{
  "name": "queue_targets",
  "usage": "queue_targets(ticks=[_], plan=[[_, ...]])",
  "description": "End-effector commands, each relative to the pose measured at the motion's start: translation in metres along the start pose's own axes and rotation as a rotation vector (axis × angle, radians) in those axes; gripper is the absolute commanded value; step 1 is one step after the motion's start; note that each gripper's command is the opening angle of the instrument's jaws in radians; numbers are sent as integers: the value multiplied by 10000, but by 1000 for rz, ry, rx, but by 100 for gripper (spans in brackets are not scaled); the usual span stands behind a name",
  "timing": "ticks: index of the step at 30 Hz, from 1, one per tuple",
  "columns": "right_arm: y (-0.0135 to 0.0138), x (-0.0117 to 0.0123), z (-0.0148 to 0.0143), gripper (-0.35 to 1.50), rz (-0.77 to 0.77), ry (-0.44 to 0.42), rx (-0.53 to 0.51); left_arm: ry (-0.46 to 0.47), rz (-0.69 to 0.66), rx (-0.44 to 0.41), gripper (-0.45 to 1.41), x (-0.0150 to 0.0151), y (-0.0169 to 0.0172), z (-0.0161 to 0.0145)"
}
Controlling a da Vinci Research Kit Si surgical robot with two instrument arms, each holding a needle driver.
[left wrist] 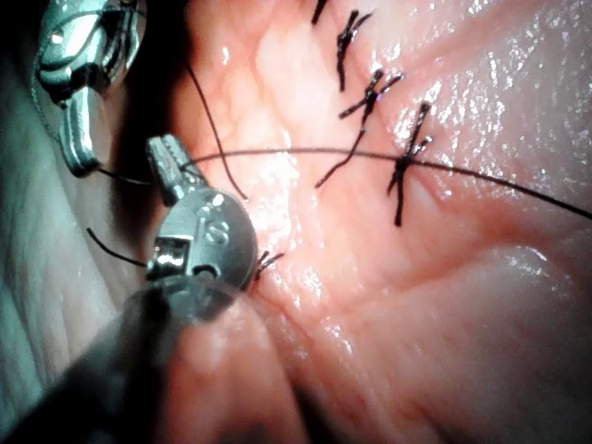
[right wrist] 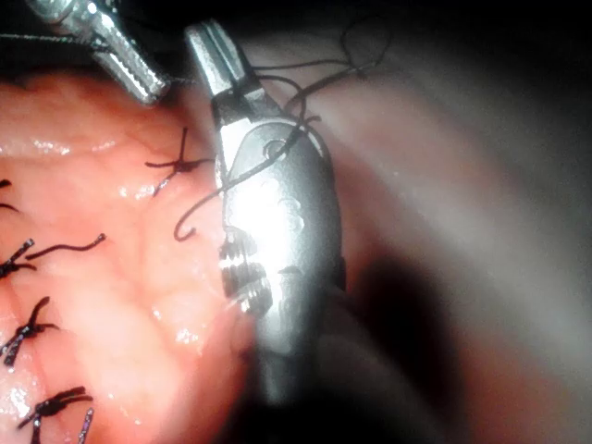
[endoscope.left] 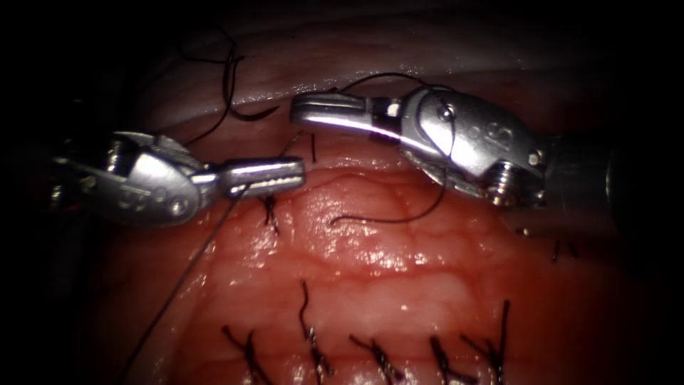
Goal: Wound Closure
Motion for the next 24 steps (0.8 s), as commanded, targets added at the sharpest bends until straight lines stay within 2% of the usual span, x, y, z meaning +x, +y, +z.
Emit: queue_targets(ticks=[1, 2, 3, 4, 6, 11, 19, 24], plan=[[1, -6, 13, -21, -22, -9, -20, 4, 2, -4, -45, -2, 3, 8], [1, -6, 15, 2, -34, -14, -31, 5, 3, -7, -45, 1, 4, 9], [1, -7, 16, 36, -59, -22, -48, 8, 4, -10, -45, 3, 5, 10], [2, -8, 17, 61, -66, -37, -65, 14, 4, -11, -45, 5, 6, 9], [4, -11, 17, 96, -77, -84, -81, 24, -1, -15, -45, 12, 7, 5], [-3, -17, 13, 96, -98, -165, -70, 28, -1, -19, -45, 22, 9, -2], [-12, -24, 13, 84, -132, -229, -48, 35, -1, -19, -45, 47, 13, 4], [-21, -31, 10, 74, -153, -321, 11, 42, -21, -23, -45, 51, -5, 2]])
